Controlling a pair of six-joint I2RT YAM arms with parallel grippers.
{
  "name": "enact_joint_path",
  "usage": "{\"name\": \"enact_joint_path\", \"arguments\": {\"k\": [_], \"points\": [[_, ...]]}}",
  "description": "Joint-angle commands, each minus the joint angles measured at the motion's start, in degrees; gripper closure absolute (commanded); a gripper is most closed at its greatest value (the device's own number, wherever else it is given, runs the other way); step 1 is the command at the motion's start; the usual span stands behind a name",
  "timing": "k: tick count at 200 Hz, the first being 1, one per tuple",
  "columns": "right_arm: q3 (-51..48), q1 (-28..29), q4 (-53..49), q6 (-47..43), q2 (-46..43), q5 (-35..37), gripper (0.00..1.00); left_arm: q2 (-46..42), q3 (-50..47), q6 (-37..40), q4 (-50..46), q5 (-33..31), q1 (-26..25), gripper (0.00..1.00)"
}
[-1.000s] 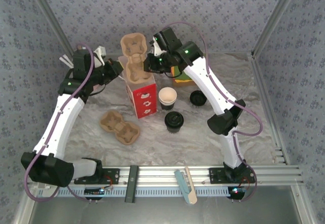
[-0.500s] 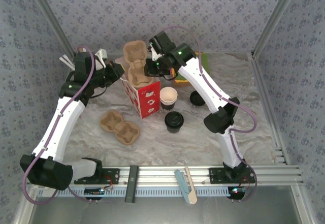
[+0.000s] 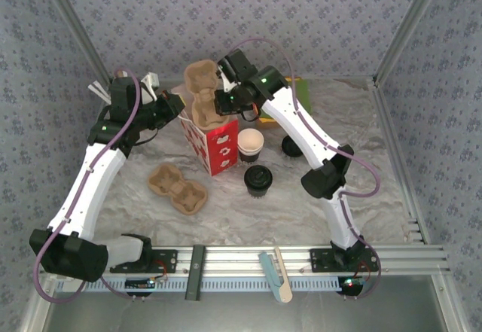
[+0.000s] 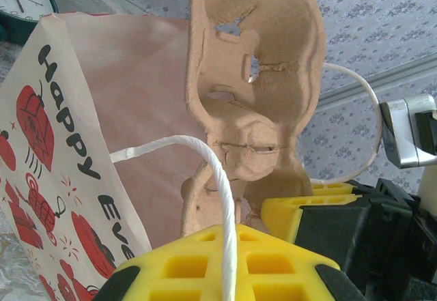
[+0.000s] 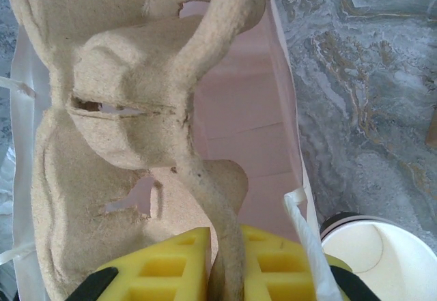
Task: Pack the takeout coffee
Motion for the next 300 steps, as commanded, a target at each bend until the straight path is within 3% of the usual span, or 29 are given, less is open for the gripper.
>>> {"name": "enact_joint_path", "arguments": {"k": [1, 86, 166, 212, 300], "points": [[1.4, 1.3, 0.5, -3.0, -0.3, 3.8, 0.83, -0.5, 0.3, 0.6, -0.2, 0.2, -0.1, 0.92], [2.6, 2.0, 3.0, -7.1, 0.7, 5.9, 0.82, 0.7, 0.9, 1.2, -0.3, 0.7, -0.2, 0.92], [2.8, 2.3, 2.3, -7.2, 2.6, 5.1, 0.89, 0.8, 1.0, 1.4, -0.5, 0.1, -0.2, 0.92], [2.3, 3.6, 1.4, -8.9, 0.9, 9.7, 0.9, 0.8, 0.8, 1.3, -0.4, -0.8, -0.1, 0.92], [-3.4, 4.0, 0.5, -8.2, -3.4, 11.2, 0.93, -0.1, -0.3, 1.1, -0.7, -3.2, 0.4, 0.92]]}}
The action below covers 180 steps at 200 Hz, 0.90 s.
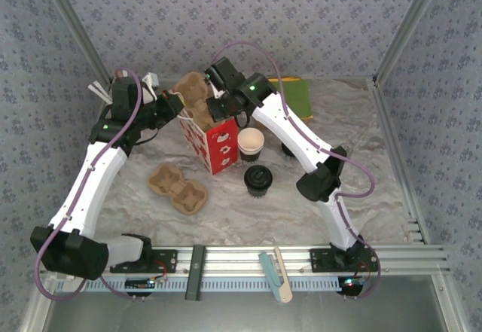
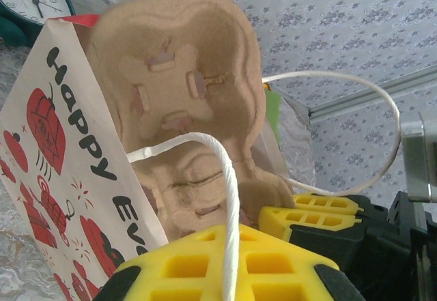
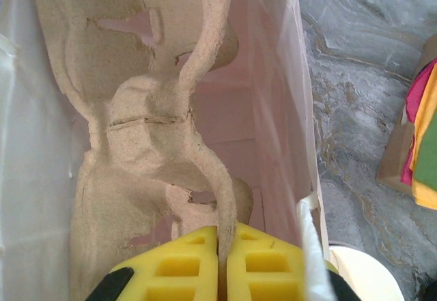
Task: Pack the takeout coffee
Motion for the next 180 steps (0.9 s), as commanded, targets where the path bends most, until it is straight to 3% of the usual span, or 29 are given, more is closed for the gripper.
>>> {"name": "enact_joint_path", "arguments": {"k": [1, 145, 180], "points": [[-2.3, 0.2, -1.1, -0.5, -4.2, 1.2, 0.93, -0.9, -0.3, 0.8, -0.5, -1.1, 0.3, 0.92], [-3.3, 1.4, -3.9, 0.5, -1.7, 0.1, 0.92, -2.3, -1.5, 0.9, -0.4, -1.8, 0.5, 0.93], [-3.8, 0.3, -2.3, 3.2, -1.3, -4.6, 0.92, -2.2, -1.7, 0.8, -0.5, -1.4, 0.5, 0.93]]}}
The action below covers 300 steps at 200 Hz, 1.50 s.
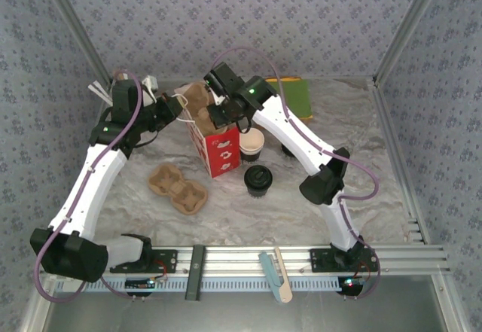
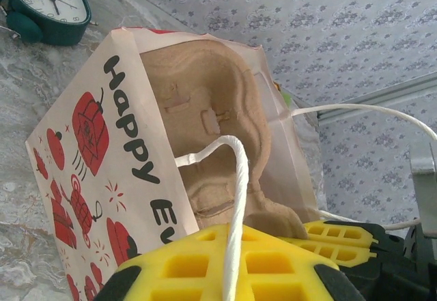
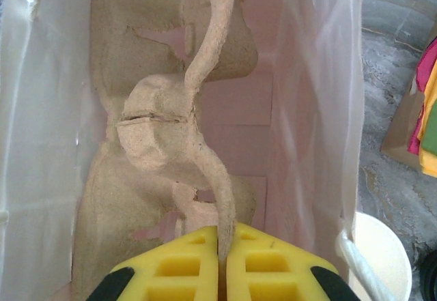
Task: Pack the takeout coffee
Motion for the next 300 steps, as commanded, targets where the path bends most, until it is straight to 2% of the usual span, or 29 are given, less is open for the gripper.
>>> {"name": "enact_joint_path", "arguments": {"k": [1, 58, 88, 251, 300], "points": [[-0.4, -0.9, -0.2, 2.7, 0.9, -3.8, 0.92, -1.2, 0.0, 0.9, -0.5, -0.4, 0.3, 0.93], [-2.1, -3.6, 4.1, 8.9, 1.5, -13.2, 0.93, -1.8, -0.8, 1.3, -0.9, -0.9, 0.3, 0.93], [-3.4, -4.5, 5.1, 10.9, 1.6, -15.6, 0.93, -1.9, -1.0, 1.6, -1.1, -0.9, 0.3, 0.93], [-7.3, -7.3, 8.9, 17.3, 1.3, -22.2, 0.92, -1.8, -0.2, 2.6, -1.7, -2.2, 0.4, 0.94], [-7.0, -7.1, 7.9, 18.2, 1.3, -20.5, 0.89, -1.8, -0.2, 2.7, -1.6, -2.1, 0.4, 0.94]]}}
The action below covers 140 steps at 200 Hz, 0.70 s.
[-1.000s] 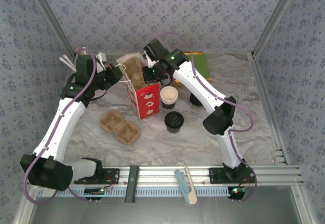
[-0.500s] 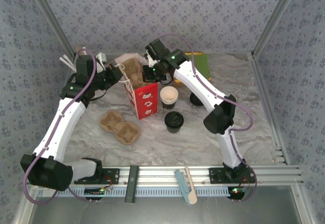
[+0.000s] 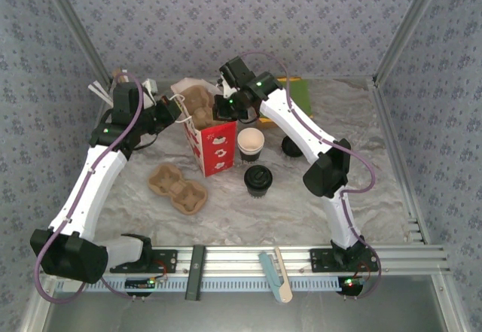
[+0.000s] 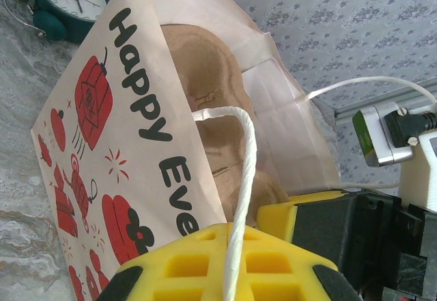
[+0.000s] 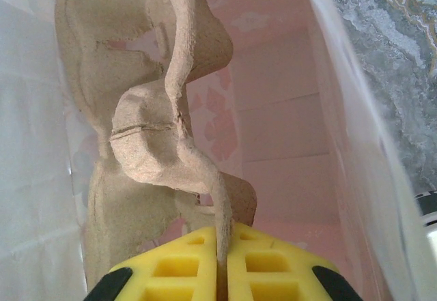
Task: Pack the takeout coffee
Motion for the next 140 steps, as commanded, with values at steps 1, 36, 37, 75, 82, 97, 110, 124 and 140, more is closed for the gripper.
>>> {"name": "enact_joint_path", "arguments": {"k": [1, 36, 37, 75, 82, 97, 110, 124, 140], "points": [[-0.1, 0.0, -0.9, 1.5, 0.2, 0.1, 0.89, -1.3, 0.9, 1.2, -0.4, -0.4, 0.3, 0.94], [1.3, 0.8, -3.5, 1.0, 0.6, 3.2, 0.78, -1.3, 1.0, 1.3, -0.5, -0.4, 0.3, 0.94], [1.4, 0.8, -3.5, 1.0, 0.6, 3.3, 0.77, -1.3, 1.0, 1.3, -0.5, -0.4, 0.3, 0.94], [2.4, 1.7, -5.1, 0.6, 0.7, 6.3, 0.63, -1.4, 1.1, 1.4, -0.6, -0.3, 0.3, 0.93], [2.5, 1.9, -5.2, 0.4, 0.7, 6.7, 0.61, -1.4, 1.1, 1.4, -0.6, -0.2, 0.3, 0.93], [2.9, 2.1, -5.6, 0.3, 0.8, 7.3, 0.56, -1.5, 1.1, 1.4, -0.6, -0.2, 0.2, 0.93], [3.3, 2.3, -5.8, 0.1, 0.9, 7.8, 0.56, -1.6, 1.0, 1.5, -0.7, -0.2, 0.2, 0.93], [3.8, 2.5, -6.3, 0.0, 1.1, 8.3, 0.54, -1.6, 1.0, 1.5, -0.6, -0.1, 0.2, 0.93], [4.5, 2.7, -6.8, -0.3, 1.2, 9.1, 0.52, -1.6, 0.9, 1.5, -0.7, 0.0, 0.2, 0.93]]}}
